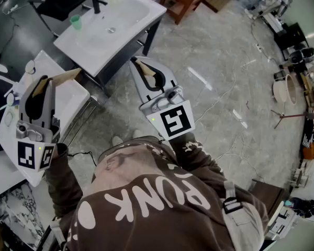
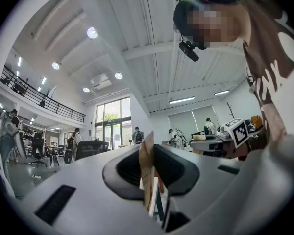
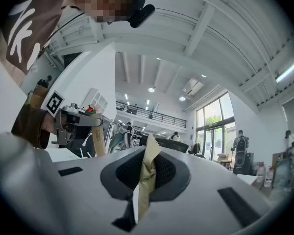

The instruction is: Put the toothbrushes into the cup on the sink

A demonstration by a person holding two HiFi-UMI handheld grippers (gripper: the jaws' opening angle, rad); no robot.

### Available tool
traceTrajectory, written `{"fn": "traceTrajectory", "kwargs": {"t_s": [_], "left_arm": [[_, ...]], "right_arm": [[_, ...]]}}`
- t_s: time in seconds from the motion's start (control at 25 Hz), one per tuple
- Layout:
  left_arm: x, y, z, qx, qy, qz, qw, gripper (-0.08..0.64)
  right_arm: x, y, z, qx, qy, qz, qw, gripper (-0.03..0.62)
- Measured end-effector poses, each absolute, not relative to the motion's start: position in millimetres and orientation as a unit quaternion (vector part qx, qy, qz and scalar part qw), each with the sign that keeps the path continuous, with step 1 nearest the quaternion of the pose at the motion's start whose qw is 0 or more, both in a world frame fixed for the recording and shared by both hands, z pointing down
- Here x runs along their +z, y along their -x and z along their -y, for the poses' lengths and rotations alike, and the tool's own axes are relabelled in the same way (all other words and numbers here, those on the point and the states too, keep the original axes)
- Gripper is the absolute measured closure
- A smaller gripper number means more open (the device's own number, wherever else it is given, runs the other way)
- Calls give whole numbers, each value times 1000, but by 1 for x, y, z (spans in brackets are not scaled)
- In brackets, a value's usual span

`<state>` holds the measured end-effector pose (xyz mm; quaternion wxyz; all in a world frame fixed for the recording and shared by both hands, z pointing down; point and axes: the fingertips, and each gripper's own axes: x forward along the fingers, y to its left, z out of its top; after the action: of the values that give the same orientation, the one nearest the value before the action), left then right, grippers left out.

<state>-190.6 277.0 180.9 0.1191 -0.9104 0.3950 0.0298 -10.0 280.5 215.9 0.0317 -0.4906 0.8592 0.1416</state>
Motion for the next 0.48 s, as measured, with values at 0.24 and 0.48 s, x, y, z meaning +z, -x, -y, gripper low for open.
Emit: {"fn": "traceTrajectory", "kwargs": {"t_s": [0.24, 0.48], "left_arm": [[182, 191, -276, 30, 911, -395, 119, 503], [191, 191, -277, 28, 909, -400, 117, 503]], "right_arm": [[217, 10, -279, 142, 491, -859, 30, 581], [217, 13, -279, 123, 473, -870, 68, 581]]}}
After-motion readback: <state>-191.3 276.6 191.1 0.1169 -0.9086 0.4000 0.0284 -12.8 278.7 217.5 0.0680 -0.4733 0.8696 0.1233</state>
